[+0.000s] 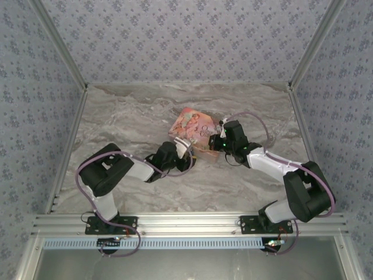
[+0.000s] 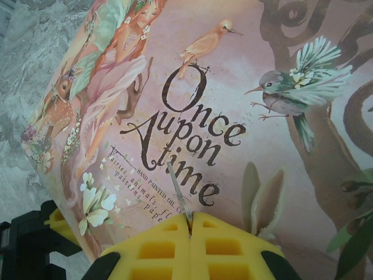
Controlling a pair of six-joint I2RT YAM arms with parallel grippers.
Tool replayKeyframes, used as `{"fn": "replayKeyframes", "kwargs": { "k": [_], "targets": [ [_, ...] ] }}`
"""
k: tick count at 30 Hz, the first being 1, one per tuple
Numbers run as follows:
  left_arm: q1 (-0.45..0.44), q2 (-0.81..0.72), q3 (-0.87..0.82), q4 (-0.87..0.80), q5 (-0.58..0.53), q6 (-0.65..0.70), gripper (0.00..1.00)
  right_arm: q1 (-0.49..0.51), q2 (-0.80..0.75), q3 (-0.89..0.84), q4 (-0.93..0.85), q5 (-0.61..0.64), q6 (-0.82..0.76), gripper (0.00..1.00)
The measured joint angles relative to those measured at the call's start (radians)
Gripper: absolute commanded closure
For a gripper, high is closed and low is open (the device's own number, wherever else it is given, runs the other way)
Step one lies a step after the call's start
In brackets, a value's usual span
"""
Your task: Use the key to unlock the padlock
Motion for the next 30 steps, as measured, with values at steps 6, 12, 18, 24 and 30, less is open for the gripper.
{"fn": "replayKeyframes", "kwargs": {
  "k": [6,12,18,24,30],
  "targets": [
    [-0.024,0.011,0.023,-0.031,-0.029,0.0,0.44,0.002,0.0,0.0,0.0,0.001,0.0,1.0],
    [-0.031,0.011,0.033,-0.051,-0.047,0.0,0.47,0.004,0.0,0.0,0.0,0.003,0.0,1.0],
    [-0.03,0.011,0.051,-0.077,-0.053,-0.005,0.54,0.007,0.0,0.0,0.0,0.004,0.0,1.0],
    [-0.03,0.011,0.06,-0.089,-0.054,-0.014,0.64,0.011,-0.001,0.0,-0.002,0.004,0.0,1.0],
    [-0.03,0.01,0.081,-0.129,-0.057,-0.027,0.73,0.017,-0.003,0.0,-0.003,0.007,0.0,1.0]
  ]
}}
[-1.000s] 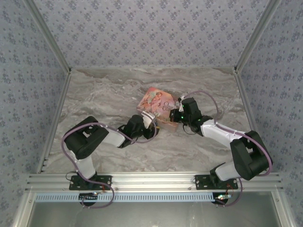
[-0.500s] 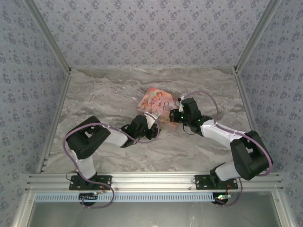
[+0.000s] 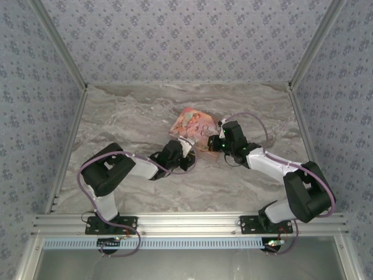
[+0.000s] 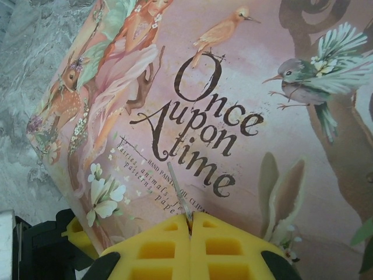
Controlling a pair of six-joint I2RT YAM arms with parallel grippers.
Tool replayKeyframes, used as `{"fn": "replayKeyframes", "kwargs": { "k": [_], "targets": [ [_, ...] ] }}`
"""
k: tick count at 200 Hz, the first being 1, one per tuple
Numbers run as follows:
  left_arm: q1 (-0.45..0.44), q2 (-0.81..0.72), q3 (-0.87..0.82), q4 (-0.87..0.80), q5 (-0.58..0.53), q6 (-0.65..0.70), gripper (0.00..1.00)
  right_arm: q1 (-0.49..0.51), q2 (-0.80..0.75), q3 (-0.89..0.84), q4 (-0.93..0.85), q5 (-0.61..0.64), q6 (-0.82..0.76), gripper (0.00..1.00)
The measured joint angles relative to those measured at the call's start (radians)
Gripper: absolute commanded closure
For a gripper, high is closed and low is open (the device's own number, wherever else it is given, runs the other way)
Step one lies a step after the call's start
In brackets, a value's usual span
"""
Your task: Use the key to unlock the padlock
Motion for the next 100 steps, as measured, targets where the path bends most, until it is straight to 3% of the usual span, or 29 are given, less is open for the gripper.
{"fn": "replayKeyframes", "kwargs": {
  "k": [100],
  "targets": [
    [0.0,-0.03,0.04,-0.128,0.001,-0.064,0.78,0.006,0.0,0.0,0.0,0.005,0.0,1.0]
  ]
}}
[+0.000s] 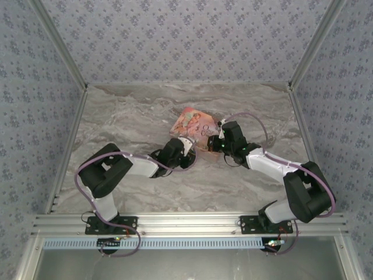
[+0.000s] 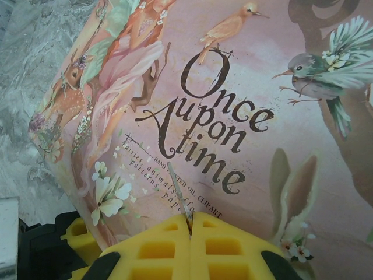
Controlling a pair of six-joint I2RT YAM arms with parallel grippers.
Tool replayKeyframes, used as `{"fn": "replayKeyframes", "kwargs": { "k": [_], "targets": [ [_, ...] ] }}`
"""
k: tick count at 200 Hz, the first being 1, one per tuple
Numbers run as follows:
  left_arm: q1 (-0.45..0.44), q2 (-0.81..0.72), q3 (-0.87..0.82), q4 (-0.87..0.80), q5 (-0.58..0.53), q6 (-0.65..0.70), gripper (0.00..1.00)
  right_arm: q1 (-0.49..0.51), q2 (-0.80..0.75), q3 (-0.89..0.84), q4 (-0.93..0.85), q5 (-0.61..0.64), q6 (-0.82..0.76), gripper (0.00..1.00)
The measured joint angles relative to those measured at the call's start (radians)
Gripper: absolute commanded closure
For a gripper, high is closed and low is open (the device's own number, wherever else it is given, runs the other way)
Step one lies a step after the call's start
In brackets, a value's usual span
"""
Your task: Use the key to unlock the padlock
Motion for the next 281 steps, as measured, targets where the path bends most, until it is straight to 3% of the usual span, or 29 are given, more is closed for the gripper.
{"fn": "replayKeyframes", "kwargs": {
  "k": [61,116,208,261,281],
  "targets": [
    [0.0,-0.021,0.067,-0.166,0.027,-0.092,0.79,-0.01,-0.044,-0.019,-0.028,-0.006,-0.039,1.0],
    [0.007,-0.025,0.167,-0.284,0.082,-0.2,0.84,-0.053,-0.2,-0.06,-0.092,-0.008,-0.11,1.0],
    [0.022,-0.026,0.224,-0.408,0.151,-0.342,0.86,-0.029,-0.486,-0.343,-0.044,-0.008,-0.137,1.0],
    [0.027,-0.046,0.258,-0.398,0.169,-0.378,0.86,0.026,-0.534,-0.406,-0.018,0.032,-0.155,1.0],
    [0.031,-0.047,0.258,-0.398,0.166,-0.385,0.78,0.026,-0.532,-0.406,-0.019,0.04,-0.156,1.0]
  ]
}}
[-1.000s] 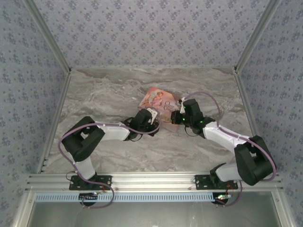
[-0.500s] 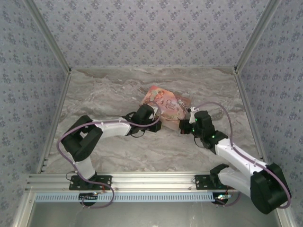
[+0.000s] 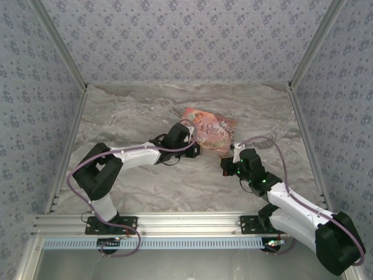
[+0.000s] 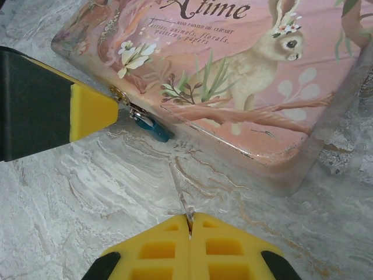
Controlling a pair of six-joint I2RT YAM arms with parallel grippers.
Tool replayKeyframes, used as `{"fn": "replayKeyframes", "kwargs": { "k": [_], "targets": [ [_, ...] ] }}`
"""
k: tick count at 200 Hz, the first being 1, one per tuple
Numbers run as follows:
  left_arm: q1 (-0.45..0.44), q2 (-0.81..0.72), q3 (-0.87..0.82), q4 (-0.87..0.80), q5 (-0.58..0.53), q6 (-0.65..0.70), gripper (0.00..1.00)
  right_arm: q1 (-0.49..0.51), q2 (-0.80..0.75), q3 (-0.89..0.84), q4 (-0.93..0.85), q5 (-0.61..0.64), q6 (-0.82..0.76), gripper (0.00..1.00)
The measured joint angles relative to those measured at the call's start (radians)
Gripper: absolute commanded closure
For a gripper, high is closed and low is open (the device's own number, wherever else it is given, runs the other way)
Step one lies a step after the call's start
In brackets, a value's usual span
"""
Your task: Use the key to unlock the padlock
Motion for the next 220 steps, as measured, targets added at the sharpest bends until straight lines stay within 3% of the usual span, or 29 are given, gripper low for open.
{"fn": "replayKeyframes", "kwargs": {
  "k": [73,104,123,162,220],
  "targets": [
    [0.032,-0.096,-0.022,-0.024,-0.075,0.031,0.33,0.003,0.0,0.063,-0.059,0.034,-0.015,1.0],
    [0.058,-0.156,-0.011,-0.093,-0.156,0.071,0.1,0.005,0.0,0.079,-0.087,0.056,-0.022,1.0],
    [0.075,-0.156,0.03,-0.174,-0.218,0.09,0.01,0.006,0.0,0.08,-0.101,0.063,-0.022,1.0],
    [0.087,-0.093,0.156,-0.297,-0.338,0.125,0.01,0.011,0.0,0.08,-0.114,0.068,-0.022,1.0],
    [0.127,0.029,0.2,-0.325,-0.333,0.135,0.01,0.013,0.0,0.088,-0.125,0.071,-0.022,1.0]
  ]
}}
